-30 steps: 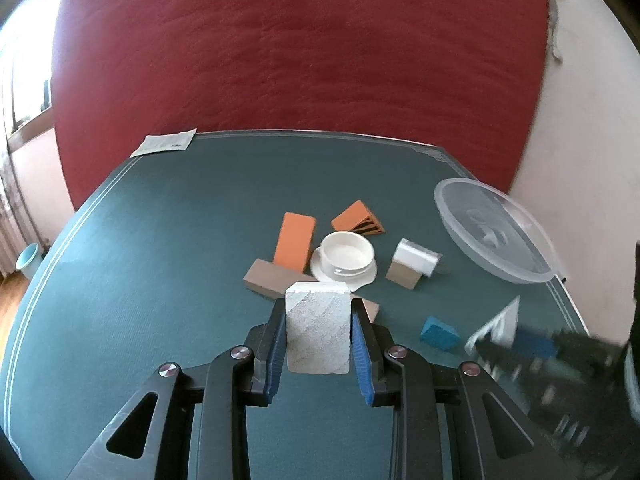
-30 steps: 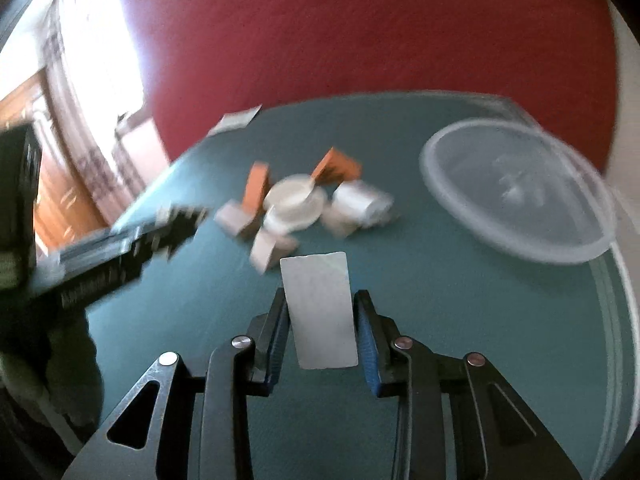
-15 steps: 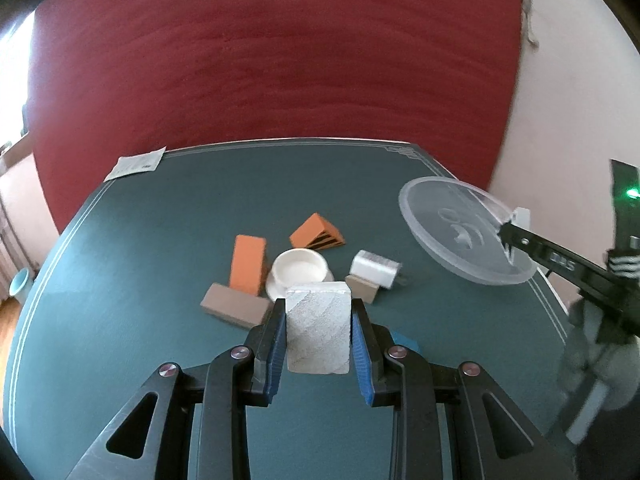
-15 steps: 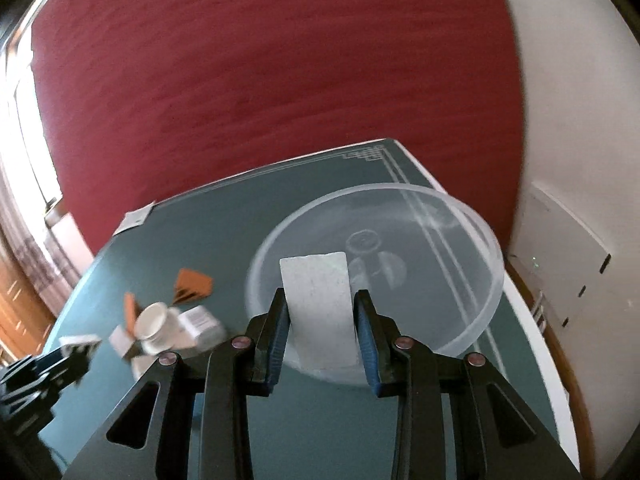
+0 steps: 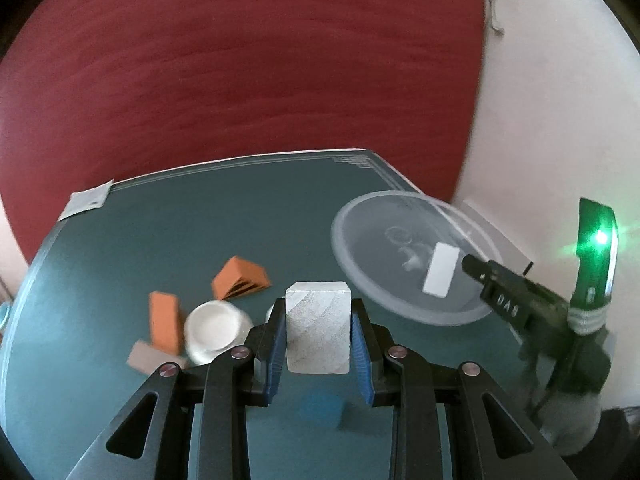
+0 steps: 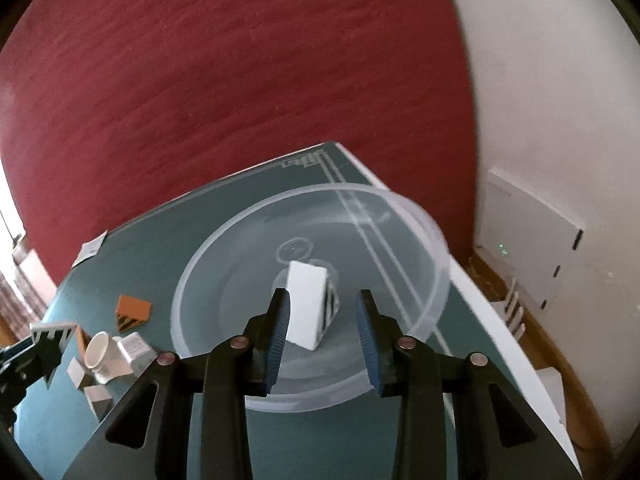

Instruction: Organize rigid objects

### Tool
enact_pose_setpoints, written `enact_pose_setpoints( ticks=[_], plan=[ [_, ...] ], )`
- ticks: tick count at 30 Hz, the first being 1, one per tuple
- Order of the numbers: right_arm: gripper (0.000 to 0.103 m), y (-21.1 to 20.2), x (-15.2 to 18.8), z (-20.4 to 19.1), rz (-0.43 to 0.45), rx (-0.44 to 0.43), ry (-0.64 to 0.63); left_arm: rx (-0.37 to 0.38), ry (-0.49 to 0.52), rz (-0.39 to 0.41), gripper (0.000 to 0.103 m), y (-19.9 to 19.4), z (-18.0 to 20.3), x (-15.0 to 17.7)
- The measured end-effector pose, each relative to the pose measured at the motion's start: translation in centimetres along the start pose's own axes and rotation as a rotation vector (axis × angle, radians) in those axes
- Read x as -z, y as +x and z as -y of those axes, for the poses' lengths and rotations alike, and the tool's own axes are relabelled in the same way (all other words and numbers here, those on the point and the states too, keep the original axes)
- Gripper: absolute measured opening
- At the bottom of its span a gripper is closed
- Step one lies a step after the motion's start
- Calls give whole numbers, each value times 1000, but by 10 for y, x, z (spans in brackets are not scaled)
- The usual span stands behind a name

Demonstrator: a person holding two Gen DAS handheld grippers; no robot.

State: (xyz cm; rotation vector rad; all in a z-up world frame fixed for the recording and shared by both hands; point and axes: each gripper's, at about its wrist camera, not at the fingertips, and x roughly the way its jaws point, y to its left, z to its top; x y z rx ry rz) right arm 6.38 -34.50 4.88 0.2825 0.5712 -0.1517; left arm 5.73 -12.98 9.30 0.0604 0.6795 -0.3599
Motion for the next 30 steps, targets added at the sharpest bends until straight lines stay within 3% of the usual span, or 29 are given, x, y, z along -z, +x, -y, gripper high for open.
enact_pose_setpoints(
  ticks=[11, 21, 22, 24, 25, 26, 30],
  plan=[
    [36, -6, -1, 15, 60, 92, 62, 74, 40, -37, 31, 50, 39, -21],
    [37, -4, -2, 22, 53, 101, 87, 104, 73, -57, 32, 79, 58, -27],
    [37, -3, -2, 22, 52, 101, 87, 104, 71, -59, 36, 80, 59, -27],
    [39, -2, -2, 23, 49, 102, 89, 97, 58, -61, 61, 81, 57, -27],
    [39, -2, -2, 23, 50, 102, 89, 89, 49, -50, 79, 78, 56, -27],
    [41, -3, -2, 23, 51, 103, 91, 71, 41, -31, 85, 76, 53, -27],
    [44, -4, -1, 22, 58, 102, 93, 34, 47, -19, 89, 72, 48, -27]
  ],
)
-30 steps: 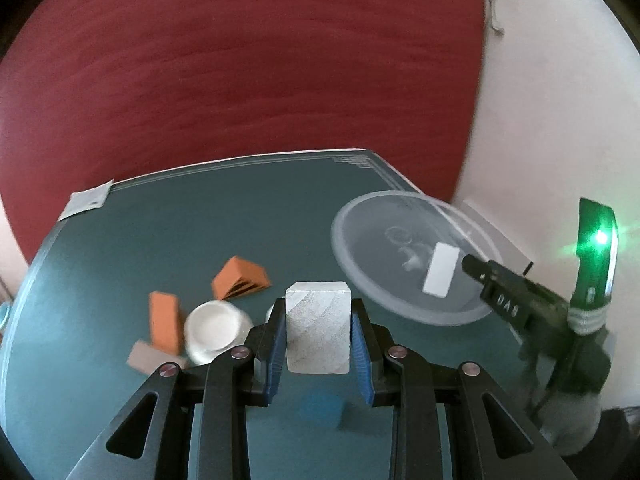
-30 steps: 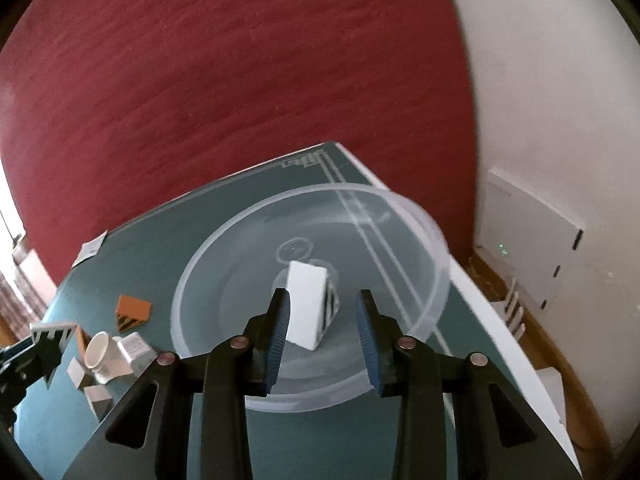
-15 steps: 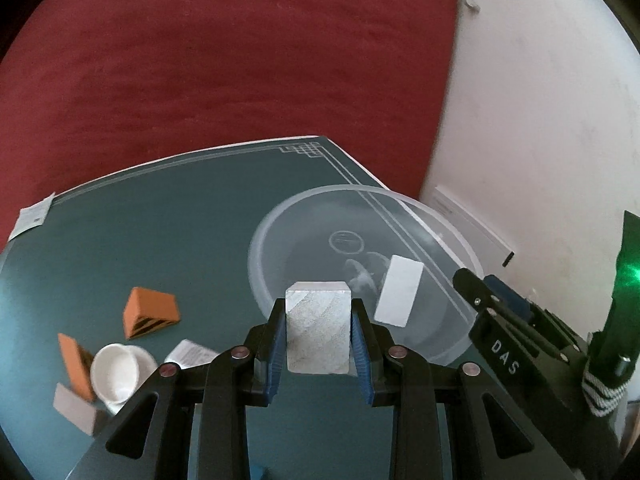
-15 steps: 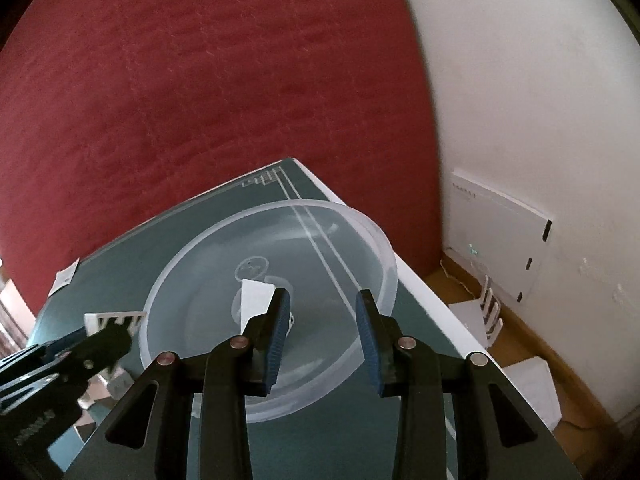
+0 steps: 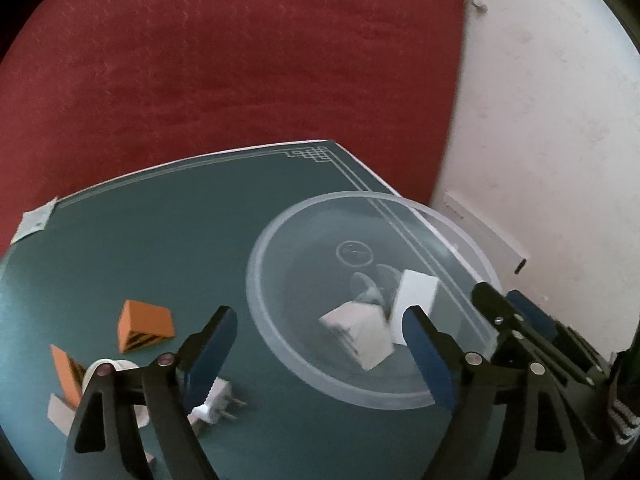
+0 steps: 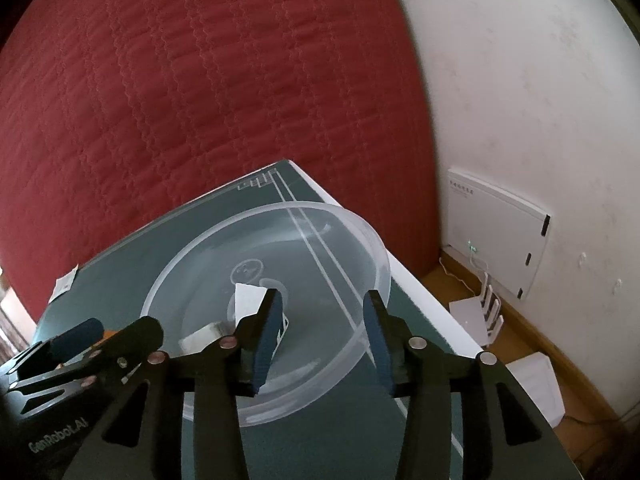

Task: Organize rigid objects
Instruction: 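Lower the white wedge into the clear bowl and open the left gripper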

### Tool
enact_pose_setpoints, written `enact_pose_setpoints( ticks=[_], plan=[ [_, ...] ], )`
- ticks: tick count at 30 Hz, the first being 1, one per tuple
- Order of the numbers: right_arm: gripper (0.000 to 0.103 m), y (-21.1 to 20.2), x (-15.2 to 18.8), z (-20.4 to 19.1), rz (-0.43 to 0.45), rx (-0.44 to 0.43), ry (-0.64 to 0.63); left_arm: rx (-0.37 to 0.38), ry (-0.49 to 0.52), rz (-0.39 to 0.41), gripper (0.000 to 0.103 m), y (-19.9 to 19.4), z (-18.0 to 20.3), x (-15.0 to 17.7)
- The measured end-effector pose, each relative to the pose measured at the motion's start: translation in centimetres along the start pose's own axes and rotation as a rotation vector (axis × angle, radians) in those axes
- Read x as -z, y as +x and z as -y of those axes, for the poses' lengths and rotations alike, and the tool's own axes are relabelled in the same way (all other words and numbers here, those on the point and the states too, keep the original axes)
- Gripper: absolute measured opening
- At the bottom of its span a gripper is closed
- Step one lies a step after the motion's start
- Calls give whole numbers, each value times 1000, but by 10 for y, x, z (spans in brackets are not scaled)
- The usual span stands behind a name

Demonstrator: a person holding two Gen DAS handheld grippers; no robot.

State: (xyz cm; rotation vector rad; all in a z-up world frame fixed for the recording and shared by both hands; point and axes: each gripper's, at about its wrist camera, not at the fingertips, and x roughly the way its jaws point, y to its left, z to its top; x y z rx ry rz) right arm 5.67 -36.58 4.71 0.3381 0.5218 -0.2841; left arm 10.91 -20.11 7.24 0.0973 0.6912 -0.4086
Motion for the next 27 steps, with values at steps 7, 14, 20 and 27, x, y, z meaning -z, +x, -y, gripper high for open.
enact_pose_setpoints(
  ticks=[7, 14, 20, 27],
  plan=[
    [44, 1, 2, 0, 2, 2, -5, -68, 7, 28, 95, -9, -7, 5],
    [46, 0, 2, -1, 2, 2, -6, -129, 27, 58, 99, -25, -15, 12],
    [50, 0, 3, -1, 8, -5, -8, -171, 31, 72, 102, -33, -23, 17],
    [56, 1, 3, -4, 10, -24, -16, -200, 14, 78, 102, -43, -37, 22]
  ],
)
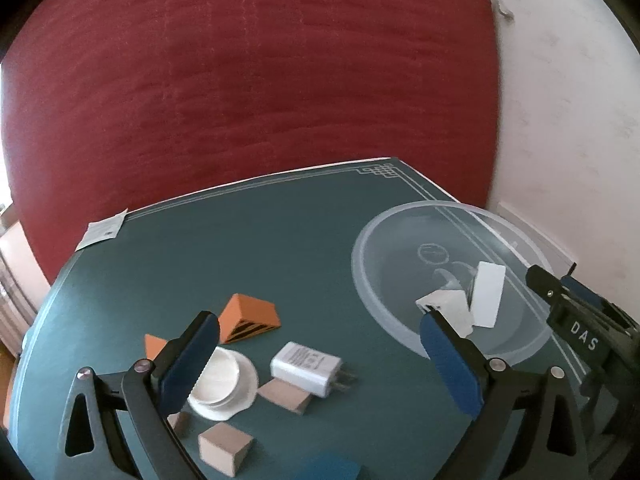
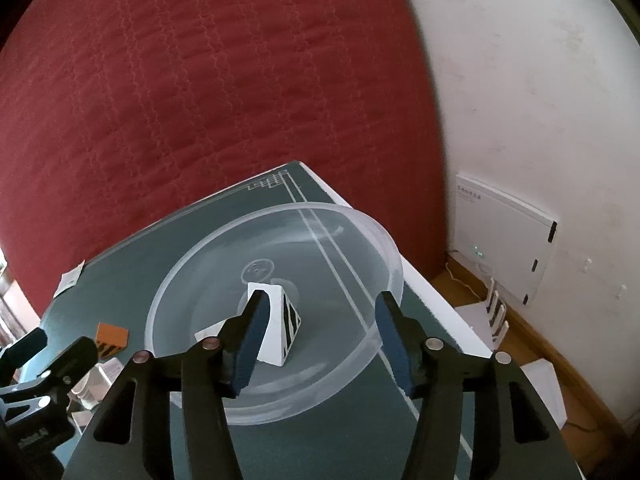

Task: Organize rigid objects
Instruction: 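Lower the white wedge into the clear bowl and open the left gripper, then move the right gripper to the blue wedge block and grasp it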

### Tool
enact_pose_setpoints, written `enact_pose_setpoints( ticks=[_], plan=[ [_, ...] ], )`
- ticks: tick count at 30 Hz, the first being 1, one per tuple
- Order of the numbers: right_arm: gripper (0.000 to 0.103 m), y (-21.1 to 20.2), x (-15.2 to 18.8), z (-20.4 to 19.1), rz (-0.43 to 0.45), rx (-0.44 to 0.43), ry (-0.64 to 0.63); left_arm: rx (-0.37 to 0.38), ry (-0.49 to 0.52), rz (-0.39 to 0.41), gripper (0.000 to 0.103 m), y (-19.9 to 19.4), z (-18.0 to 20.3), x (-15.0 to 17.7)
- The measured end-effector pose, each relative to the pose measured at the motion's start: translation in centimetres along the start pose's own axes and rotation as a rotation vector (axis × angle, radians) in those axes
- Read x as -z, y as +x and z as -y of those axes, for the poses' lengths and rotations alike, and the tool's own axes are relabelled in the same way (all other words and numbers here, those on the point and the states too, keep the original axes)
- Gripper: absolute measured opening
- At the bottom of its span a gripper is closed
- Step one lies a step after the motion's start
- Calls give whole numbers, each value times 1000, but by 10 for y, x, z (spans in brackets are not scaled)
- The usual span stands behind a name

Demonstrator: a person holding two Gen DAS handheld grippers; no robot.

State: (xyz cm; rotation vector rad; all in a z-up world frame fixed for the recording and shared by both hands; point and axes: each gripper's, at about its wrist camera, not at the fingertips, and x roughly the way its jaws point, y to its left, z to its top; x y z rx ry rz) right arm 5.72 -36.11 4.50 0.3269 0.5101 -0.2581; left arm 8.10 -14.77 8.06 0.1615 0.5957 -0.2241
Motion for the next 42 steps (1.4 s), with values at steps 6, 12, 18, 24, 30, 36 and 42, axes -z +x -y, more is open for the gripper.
enact_pose_setpoints(
  ticks=[6, 12, 18, 24, 30, 36, 42],
  plan=[
    [56, 0, 0, -3, -11, -2, -1, -17, -40, 4, 102, -9, -24, 7],
    [56, -6, 1, -5, 2, 10, -5, -43, -92, 9, 102, -19, -55, 15],
    [56, -14, 10, -19, -4, -17, -65, -76, -145, -8, 102, -27, -89, 27],
    [56, -31, 27, -44, -78, -142, -112, -121, -209, -20, 102, -31, -127, 40],
    [56, -39, 56, -68, -273, -334, -117, -151, -280, -47, 102, -26, -161, 48],
    [56, -45, 90, -95, -414, -444, -158, -172, -322, -71, 102, -22, -176, 57],
    [56, -46, 108, -113, -428, -441, -206, -163, -314, -74, 102, -26, -172, 63]
  ],
)
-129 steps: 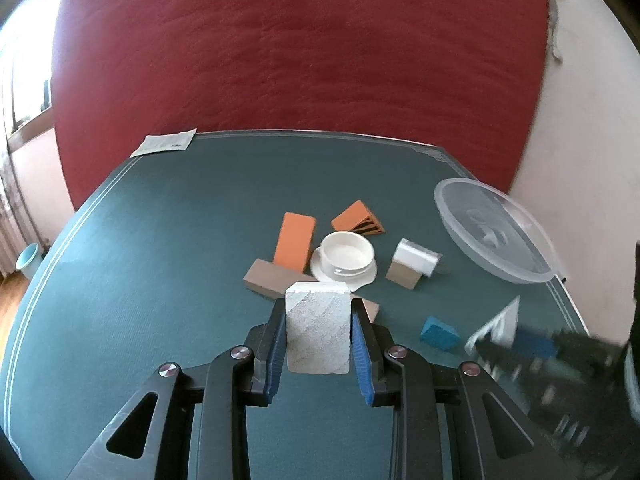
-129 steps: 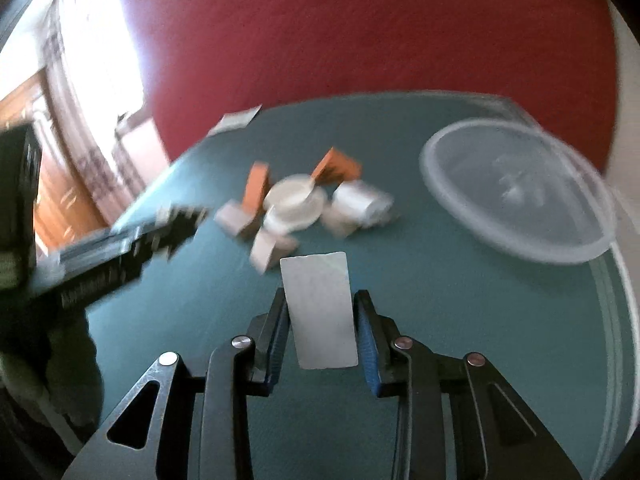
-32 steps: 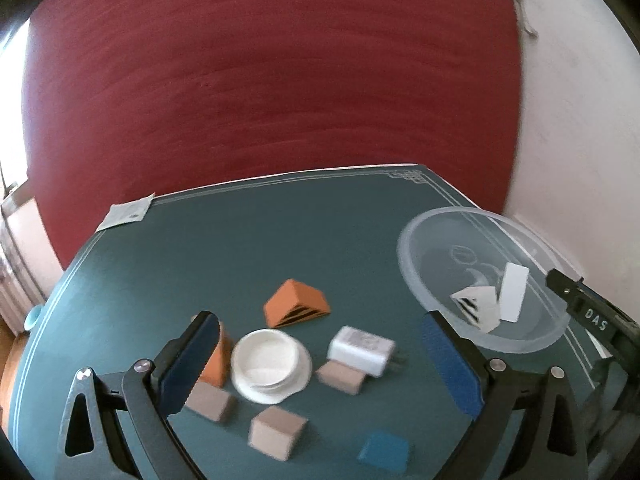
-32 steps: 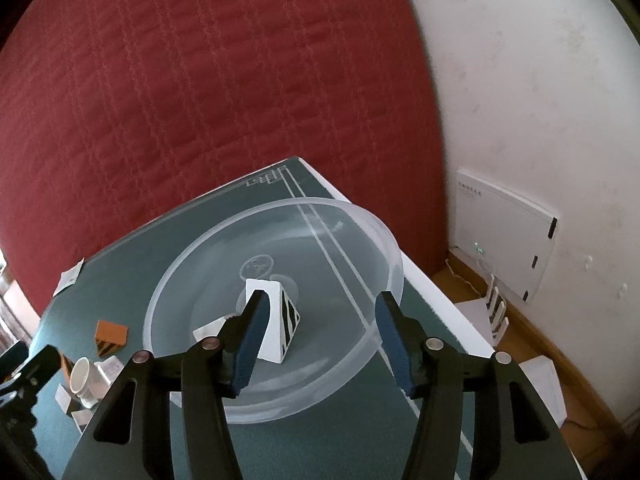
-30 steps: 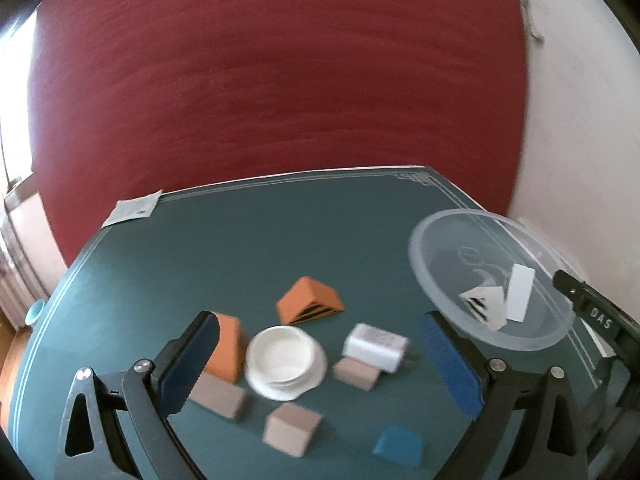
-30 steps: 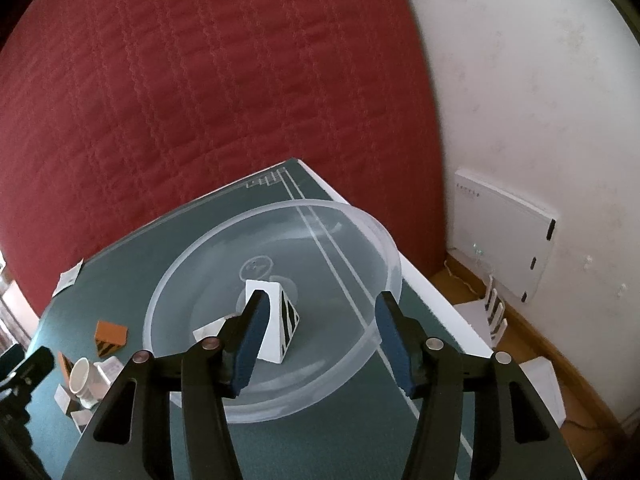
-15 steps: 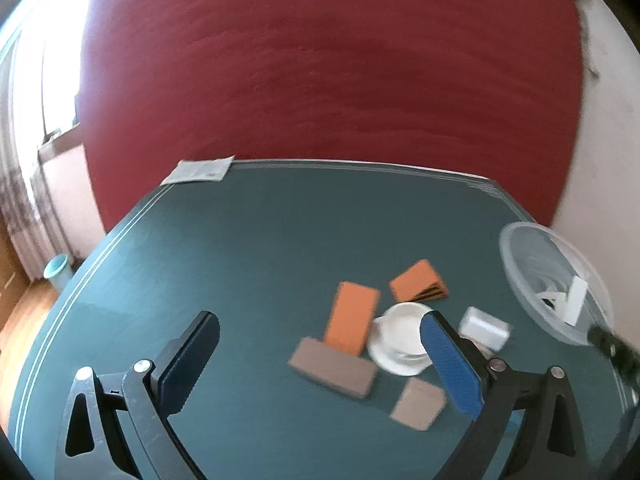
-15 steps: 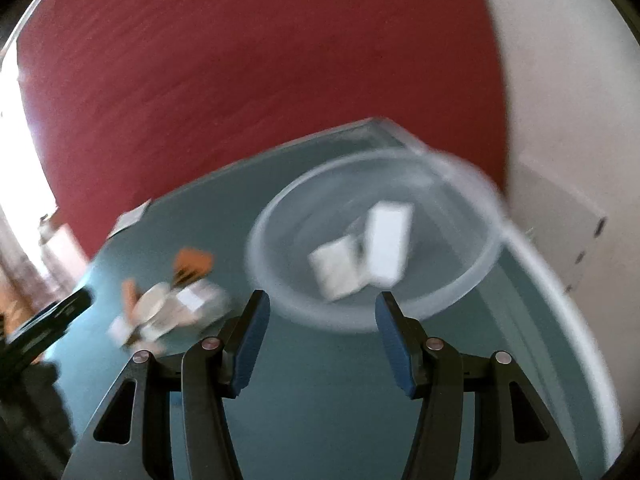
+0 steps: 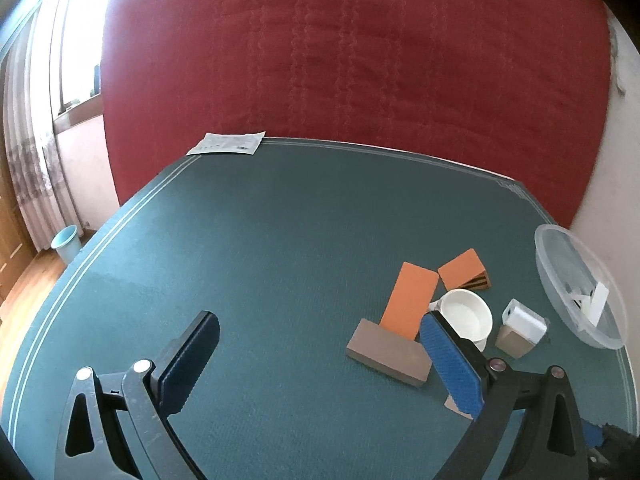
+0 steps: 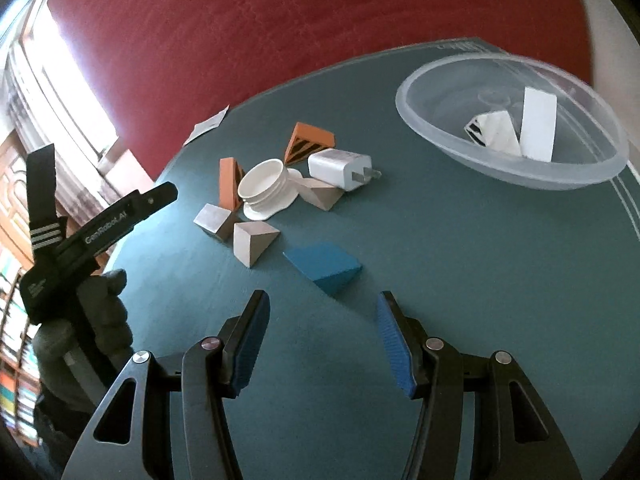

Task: Organize rigid objects
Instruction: 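Move the right gripper to the blue wedge block and grasp it, then grasp the tan cube with the left gripper while the right gripper holds the blue wedge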

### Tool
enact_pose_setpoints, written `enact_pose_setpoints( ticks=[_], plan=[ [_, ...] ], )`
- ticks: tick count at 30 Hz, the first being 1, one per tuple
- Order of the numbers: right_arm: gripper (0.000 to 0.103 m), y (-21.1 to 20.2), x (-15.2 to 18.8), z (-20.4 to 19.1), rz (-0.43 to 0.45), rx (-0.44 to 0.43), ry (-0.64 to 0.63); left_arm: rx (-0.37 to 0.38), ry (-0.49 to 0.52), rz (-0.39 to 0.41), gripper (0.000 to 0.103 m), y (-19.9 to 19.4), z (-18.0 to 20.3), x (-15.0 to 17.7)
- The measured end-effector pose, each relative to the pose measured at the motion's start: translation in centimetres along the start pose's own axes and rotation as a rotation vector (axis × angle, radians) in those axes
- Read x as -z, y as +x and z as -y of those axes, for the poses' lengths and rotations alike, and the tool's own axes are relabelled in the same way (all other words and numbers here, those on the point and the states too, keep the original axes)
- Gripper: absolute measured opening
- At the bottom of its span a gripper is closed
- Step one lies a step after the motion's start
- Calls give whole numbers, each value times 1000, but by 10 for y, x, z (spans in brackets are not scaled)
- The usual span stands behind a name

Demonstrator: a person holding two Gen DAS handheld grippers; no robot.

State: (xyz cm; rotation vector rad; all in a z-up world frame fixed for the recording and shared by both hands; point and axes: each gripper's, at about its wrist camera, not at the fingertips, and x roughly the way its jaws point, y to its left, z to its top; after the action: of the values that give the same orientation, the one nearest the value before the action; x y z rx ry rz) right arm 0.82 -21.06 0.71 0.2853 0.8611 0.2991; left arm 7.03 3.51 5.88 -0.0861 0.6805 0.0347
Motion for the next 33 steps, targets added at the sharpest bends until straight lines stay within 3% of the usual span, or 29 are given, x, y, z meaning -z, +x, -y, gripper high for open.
enact_pose_setpoints(
  ticks=[7, 14, 22, 26, 33],
  plan=[
    [56, 13, -5, -13, 8, 13, -12, 4, -15, -5, 102, -1, -5, 0],
    [56, 24, -9, -27, 39, 114, -87, 5, -46, -12, 102, 0, -15, 1],
    [39, 34, -15, -38, 41, 236, -155, 21, -40, -23, 102, 2, -14, 2],
    [34, 33, -15, -36, 38, 257, -175, 52, -16, -21, 102, -3, -9, 5],
    [34, 18, -11, -16, 41, 245, -166, 144, 42, -15, 102, -12, 7, 10]
  ],
)
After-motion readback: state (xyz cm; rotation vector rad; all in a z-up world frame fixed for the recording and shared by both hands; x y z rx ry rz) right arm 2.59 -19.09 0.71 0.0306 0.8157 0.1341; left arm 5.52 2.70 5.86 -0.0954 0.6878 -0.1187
